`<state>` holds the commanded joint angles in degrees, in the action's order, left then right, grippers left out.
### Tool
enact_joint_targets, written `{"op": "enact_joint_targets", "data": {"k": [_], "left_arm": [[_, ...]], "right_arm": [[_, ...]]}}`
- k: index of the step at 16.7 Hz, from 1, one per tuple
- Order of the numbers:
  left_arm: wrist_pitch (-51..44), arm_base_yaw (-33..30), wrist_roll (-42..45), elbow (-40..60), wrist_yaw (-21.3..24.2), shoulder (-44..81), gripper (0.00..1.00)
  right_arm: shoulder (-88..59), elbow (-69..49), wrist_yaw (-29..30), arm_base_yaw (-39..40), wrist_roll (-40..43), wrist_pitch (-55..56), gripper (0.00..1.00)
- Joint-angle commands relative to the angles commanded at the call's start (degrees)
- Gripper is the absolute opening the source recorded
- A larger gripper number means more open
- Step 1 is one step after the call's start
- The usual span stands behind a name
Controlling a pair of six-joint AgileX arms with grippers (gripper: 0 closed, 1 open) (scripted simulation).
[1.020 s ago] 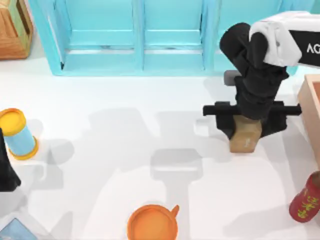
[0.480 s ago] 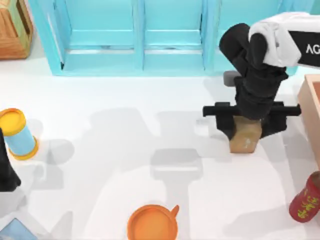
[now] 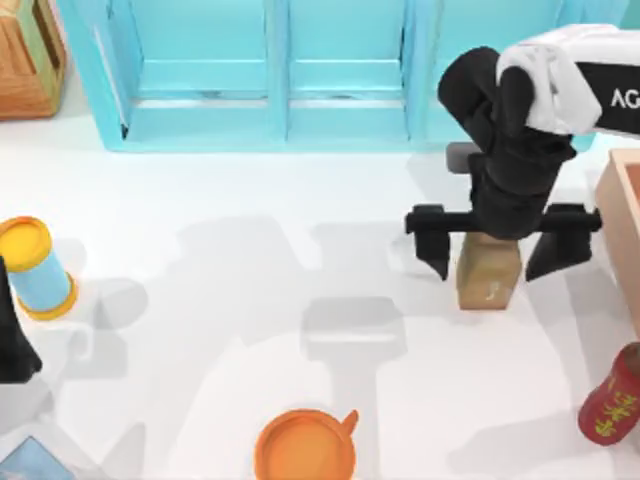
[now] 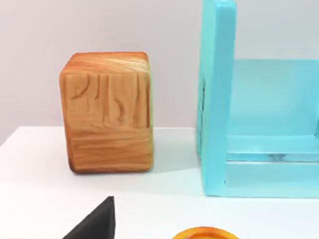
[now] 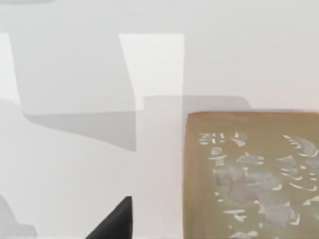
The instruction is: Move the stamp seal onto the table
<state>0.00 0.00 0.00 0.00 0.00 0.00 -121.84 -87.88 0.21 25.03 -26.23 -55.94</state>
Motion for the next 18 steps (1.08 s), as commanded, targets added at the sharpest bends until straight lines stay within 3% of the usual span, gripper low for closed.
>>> {"op": "enact_joint_targets", "data": {"k": [9, 18], "left_arm": [[0.0, 0.0, 0.0, 0.0, 0.0, 0.0, 1.00], [0.0, 0.0, 0.0, 0.0, 0.0, 0.0, 1.00]], "right_arm": [[-0.1, -2.2, 0.0, -0.1, -0.1, -2.2, 1.00], [1.6, -27.8, 0.0, -0.2, 0.2, -30.0, 1.00]]}}
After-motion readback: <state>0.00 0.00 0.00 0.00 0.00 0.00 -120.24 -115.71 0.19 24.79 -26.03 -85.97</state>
